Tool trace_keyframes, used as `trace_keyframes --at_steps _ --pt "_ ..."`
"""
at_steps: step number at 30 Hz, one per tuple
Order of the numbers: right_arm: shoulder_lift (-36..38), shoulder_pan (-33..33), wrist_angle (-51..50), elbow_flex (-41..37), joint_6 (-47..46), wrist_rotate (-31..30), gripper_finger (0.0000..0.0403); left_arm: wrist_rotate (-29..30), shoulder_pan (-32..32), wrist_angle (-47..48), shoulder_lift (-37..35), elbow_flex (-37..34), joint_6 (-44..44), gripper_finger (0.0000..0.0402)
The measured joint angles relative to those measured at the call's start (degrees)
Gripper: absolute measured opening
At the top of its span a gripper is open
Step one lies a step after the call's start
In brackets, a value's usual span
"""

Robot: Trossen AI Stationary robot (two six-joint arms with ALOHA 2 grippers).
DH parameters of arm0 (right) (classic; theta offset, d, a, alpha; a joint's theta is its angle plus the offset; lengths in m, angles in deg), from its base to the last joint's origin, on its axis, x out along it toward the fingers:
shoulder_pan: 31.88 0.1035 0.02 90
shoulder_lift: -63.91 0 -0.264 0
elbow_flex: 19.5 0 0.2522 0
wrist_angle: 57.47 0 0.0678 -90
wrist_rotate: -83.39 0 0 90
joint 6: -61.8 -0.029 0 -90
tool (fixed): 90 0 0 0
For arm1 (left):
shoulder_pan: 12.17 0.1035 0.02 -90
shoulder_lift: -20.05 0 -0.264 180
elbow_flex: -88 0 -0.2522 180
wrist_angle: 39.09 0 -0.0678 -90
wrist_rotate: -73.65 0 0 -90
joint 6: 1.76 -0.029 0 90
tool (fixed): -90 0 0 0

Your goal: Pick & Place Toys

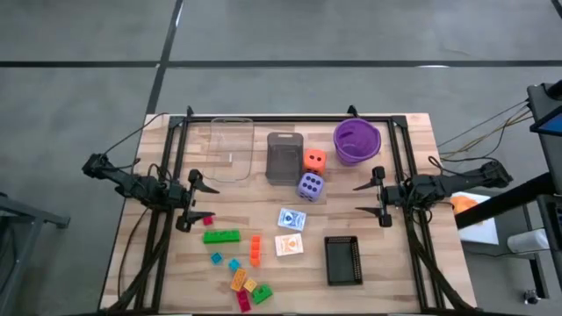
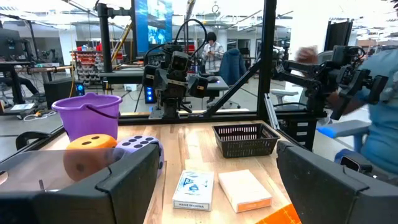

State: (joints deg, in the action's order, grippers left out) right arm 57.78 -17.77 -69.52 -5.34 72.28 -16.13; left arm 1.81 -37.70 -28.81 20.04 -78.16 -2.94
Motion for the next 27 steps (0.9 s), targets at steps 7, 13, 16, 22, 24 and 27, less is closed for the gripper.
trace_keyframes --at_steps 7,13,16,22,24,27 --pt "0.0 0.0 0.0 0.0 0.0 0.0 0.0275 0.0 0.0 0.0 0.0 0.0 0.0 0.0322" --pt "0.0 0.0 0.0 0.0 0.0 0.0 0.0275 0.0 0.0 0.0 0.0 0.0 0.0 0.0322" --pt "0.0 0.0 0.0 0.0 0.0 0.0 0.0275 0.4 0.0 -0.1 0.0 0.0 -0.1 0.0322" --pt "0.0 0.0 3.2 0.0 0.0 -0.1 0.0275 1.3 0.0 -0.1 0.0 0.0 -0.1 0.0322" --pt "0.0 0.0 5.7 0.0 -0.5 -0.1 0.0275 1.4 0.0 -0.1 0.0 0.0 -0.1 0.0322" --pt "-0.1 0.0 9.1 0.0 -1.8 0.3 0.0275 1.6 0.0 -0.1 0.0 0.0 -0.2 0.0322"
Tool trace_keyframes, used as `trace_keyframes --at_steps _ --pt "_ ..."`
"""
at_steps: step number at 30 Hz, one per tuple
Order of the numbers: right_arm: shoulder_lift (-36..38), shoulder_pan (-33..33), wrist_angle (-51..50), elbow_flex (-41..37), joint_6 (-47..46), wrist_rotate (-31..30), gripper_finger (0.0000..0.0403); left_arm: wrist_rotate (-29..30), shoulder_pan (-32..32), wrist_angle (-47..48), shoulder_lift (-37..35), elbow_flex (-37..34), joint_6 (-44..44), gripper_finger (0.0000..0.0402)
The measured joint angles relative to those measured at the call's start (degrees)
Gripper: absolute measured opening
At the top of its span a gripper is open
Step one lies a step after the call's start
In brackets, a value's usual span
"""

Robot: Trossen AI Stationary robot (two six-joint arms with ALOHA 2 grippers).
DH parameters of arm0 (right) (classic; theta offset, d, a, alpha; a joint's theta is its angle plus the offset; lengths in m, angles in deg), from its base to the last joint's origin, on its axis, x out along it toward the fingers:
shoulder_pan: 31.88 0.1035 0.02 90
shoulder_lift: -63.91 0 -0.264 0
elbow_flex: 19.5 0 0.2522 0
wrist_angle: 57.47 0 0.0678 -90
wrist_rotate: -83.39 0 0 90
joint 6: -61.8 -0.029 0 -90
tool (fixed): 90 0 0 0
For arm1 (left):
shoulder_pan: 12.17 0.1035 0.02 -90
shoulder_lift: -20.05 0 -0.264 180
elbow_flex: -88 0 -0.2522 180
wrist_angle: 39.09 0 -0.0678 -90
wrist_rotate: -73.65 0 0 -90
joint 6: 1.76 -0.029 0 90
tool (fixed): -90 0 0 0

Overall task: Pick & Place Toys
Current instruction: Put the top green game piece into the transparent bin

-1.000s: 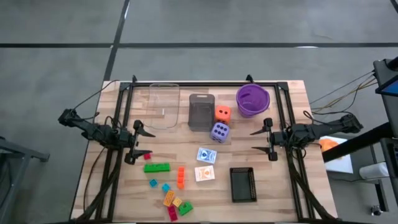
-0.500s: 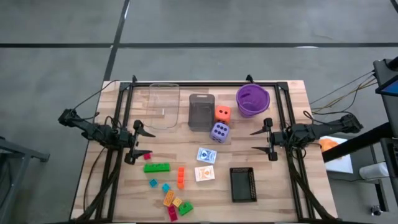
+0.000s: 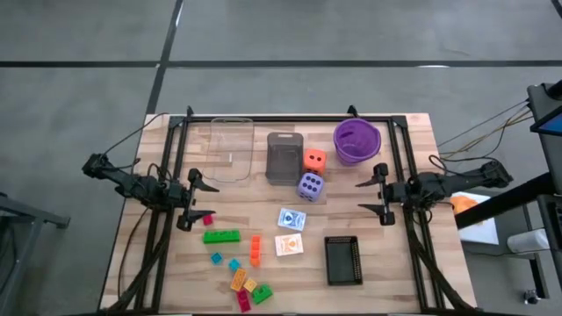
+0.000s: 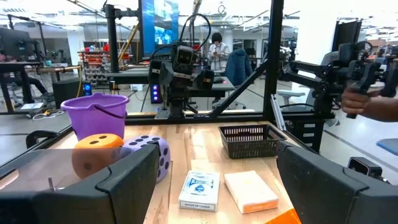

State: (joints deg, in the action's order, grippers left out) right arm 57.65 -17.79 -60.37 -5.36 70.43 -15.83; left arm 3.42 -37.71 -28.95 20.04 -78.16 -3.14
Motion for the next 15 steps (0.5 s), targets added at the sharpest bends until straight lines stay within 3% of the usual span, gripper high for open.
trace_keyframes --at_steps 5,10,15 --pt "-0.4 0.0 5.0 0.0 -4.4 1.3 0.0275 0.1 0.0 0.0 0.0 0.0 1.4 0.0322" --pt "-1.9 0.0 3.1 0.1 -5.8 2.4 0.0275 0.9 0.0 -0.1 0.6 0.0 5.3 0.0322" --pt "-8.4 -0.1 2.7 2.4 -10.0 -3.8 0.0275 5.4 0.0 0.9 2.9 0.5 8.2 0.0322"
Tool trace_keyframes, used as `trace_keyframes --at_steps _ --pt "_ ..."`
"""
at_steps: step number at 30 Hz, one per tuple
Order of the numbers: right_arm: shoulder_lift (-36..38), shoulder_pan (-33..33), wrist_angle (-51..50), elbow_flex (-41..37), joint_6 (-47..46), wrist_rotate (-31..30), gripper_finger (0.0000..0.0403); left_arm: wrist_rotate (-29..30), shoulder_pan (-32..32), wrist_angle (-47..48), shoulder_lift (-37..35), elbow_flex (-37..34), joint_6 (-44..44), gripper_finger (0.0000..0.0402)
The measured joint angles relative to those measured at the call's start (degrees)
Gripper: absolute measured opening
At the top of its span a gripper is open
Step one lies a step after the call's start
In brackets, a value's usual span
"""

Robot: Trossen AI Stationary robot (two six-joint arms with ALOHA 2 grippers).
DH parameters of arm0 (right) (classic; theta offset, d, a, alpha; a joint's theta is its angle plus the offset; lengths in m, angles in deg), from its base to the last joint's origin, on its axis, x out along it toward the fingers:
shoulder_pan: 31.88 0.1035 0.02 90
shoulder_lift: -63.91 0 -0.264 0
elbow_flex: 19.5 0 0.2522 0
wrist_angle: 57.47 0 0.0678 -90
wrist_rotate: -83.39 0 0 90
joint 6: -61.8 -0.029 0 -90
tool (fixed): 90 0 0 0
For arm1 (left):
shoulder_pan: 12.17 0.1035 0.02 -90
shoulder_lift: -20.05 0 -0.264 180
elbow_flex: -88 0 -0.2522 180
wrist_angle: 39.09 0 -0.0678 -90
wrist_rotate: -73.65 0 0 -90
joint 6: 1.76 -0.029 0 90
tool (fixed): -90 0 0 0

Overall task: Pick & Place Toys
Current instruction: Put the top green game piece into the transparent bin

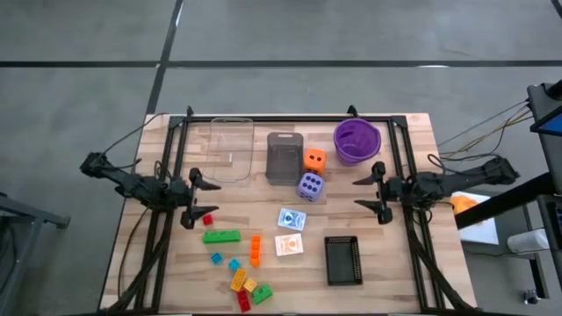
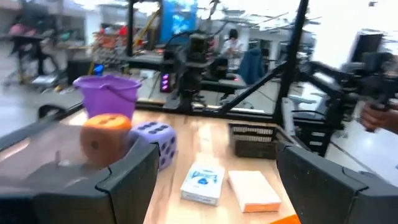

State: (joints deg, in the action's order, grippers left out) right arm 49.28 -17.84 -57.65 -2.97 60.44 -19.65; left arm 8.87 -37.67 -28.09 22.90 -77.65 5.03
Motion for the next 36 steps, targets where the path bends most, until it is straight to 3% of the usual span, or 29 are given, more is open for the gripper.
trace_keyframes --at_steps 7,12,15,19,23,28,33,36 --pt "-16.9 0.0 -2.5 10.1 -1.8 -1.2 0.0275 1.4 0.0 0.7 7.4 0.3 5.4 0.0329" --pt "-30.5 0.1 -6.3 18.0 -1.4 -1.3 0.0275 0.3 0.1 -5.9 15.5 0.6 6.8 0.0369" --pt "-37.3 0.2 -6.4 21.3 0.0 -1.2 0.0275 -0.9 0.1 -7.2 21.1 2.7 6.6 0.0394" --pt "-44.7 1.0 -6.3 24.3 1.2 -1.0 0.0275 -4.1 0.1 -7.6 29.3 7.9 5.1 0.0388" --pt "-49.4 1.9 -6.3 26.2 1.1 -1.0 0.0275 -5.7 -0.7 -4.6 38.8 14.7 3.7 0.0386" --pt "-52.5 3.5 -6.2 27.1 -0.3 -1.1 0.0275 -6.0 -2.4 7.7 52.3 24.7 4.0 0.0386" --pt "-53.3 5.4 -6.2 27.1 -1.8 -1.1 0.0275 -10.3 -5.2 12.8 65.5 34.0 3.9 0.0385" --pt "-52.9 6.4 -6.7 27.0 -2.6 -1.3 0.0275 -11.0 -6.8 23.5 72.0 40.2 4.5 0.0385"
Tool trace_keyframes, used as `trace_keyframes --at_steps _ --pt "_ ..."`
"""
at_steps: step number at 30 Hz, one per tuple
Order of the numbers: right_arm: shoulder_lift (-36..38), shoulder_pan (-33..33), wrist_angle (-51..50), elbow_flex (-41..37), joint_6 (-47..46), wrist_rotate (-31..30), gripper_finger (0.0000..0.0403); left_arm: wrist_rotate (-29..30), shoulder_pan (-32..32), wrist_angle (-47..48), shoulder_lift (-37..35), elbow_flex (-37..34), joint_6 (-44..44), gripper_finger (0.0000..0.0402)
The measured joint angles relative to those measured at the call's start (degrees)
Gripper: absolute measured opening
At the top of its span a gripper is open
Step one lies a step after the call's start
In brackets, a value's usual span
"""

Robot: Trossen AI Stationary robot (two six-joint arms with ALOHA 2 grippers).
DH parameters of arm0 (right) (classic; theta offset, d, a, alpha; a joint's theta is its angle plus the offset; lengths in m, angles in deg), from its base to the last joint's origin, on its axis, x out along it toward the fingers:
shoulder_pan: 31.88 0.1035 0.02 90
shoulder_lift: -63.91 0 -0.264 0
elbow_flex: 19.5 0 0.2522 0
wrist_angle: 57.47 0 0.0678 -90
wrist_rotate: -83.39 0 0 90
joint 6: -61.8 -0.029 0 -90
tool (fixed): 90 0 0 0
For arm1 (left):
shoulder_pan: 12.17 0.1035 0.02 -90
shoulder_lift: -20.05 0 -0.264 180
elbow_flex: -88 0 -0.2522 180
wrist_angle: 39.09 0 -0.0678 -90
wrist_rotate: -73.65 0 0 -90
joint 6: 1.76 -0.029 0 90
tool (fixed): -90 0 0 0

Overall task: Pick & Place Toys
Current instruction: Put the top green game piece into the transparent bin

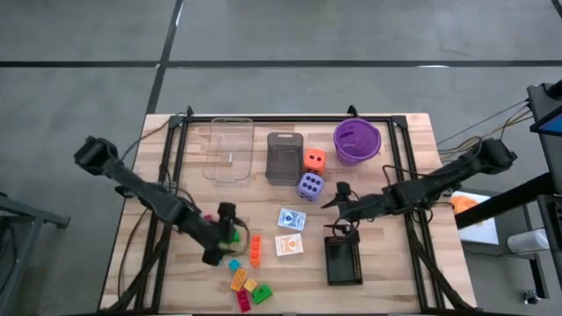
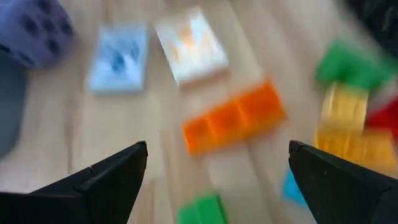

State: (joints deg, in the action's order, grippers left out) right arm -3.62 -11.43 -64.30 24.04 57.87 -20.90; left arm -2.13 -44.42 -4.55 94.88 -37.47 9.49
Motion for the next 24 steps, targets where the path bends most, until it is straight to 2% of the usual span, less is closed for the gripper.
trace_keyframes --at_steps 3,6,11,21,24 --pt "1.0 0.8 -0.5 0.0 -0.7 0.0 0.0275 -0.1 0.0 13.2 5.4 5.2 6.7 0.0385" --pt "1.6 1.4 -0.7 0.0 -0.9 0.0 0.0275 -0.3 0.0 20.5 9.1 7.9 14.7 0.0385" --pt "1.9 1.7 -1.8 0.0 -1.1 0.0 0.0275 -5.6 0.1 17.9 12.7 7.4 19.1 0.0385" --pt "1.9 1.7 -2.9 0.0 -1.8 0.0 0.0275 -6.5 3.1 17.8 18.6 5.8 19.1 0.0384" --pt "1.9 1.8 -3.3 0.0 -2.4 0.0 0.0275 -7.0 4.0 17.6 18.7 5.3 18.1 0.0369"
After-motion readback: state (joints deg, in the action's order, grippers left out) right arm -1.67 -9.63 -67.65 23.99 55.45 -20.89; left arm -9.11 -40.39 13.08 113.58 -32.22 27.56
